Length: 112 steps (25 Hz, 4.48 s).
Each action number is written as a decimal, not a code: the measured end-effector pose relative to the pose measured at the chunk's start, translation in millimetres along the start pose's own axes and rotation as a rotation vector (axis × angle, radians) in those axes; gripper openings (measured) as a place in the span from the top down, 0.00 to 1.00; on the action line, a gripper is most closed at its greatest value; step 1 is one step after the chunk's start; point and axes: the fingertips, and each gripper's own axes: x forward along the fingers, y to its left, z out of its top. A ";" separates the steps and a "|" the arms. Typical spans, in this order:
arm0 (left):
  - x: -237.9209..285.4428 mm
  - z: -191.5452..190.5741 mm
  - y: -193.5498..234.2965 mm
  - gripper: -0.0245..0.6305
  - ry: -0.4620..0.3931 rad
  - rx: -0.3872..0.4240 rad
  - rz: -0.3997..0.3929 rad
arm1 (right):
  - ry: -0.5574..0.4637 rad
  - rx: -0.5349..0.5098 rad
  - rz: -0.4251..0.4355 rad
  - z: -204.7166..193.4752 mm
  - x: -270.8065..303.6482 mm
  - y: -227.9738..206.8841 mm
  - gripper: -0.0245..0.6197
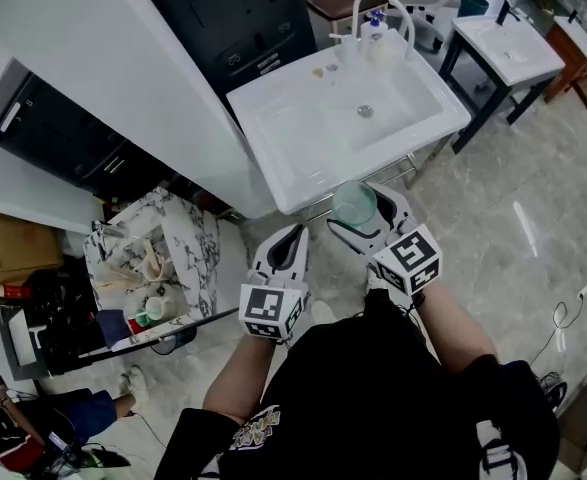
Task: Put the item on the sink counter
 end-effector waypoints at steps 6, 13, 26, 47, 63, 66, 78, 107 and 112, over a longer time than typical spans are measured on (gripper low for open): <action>18.5 8.1 1.3 0.92 -0.003 -0.002 0.031 | -0.001 0.002 0.027 4.8 6.2 -21.4 0.30; 43.3 14.4 3.0 0.92 -0.003 -0.010 0.069 | -0.006 -0.007 0.062 11.4 15.2 -48.9 0.30; 93.0 25.5 -0.5 0.92 0.005 -0.019 0.145 | -0.007 -0.019 0.145 18.5 28.1 -100.2 0.30; 158.2 35.4 -30.1 0.92 -0.012 -0.036 0.201 | 0.000 -0.059 0.215 27.6 15.8 -166.6 0.30; 189.4 36.3 24.4 0.92 -0.023 -0.053 0.191 | -0.008 -0.051 0.202 37.2 77.0 -186.7 0.30; 194.7 37.7 40.5 0.92 -0.017 -0.046 0.186 | -0.009 -0.045 0.201 39.4 96.2 -189.5 0.30; 217.2 32.2 103.3 0.92 0.012 -0.051 0.179 | 0.012 -0.052 0.215 37.3 173.5 -201.6 0.30; 273.0 0.4 202.7 0.92 0.061 -0.067 0.141 | 0.078 -0.087 0.160 3.1 336.7 -258.7 0.30; 278.5 1.5 212.5 0.92 0.061 -0.064 0.126 | 0.086 -0.085 0.140 -6.6 360.7 -265.6 0.30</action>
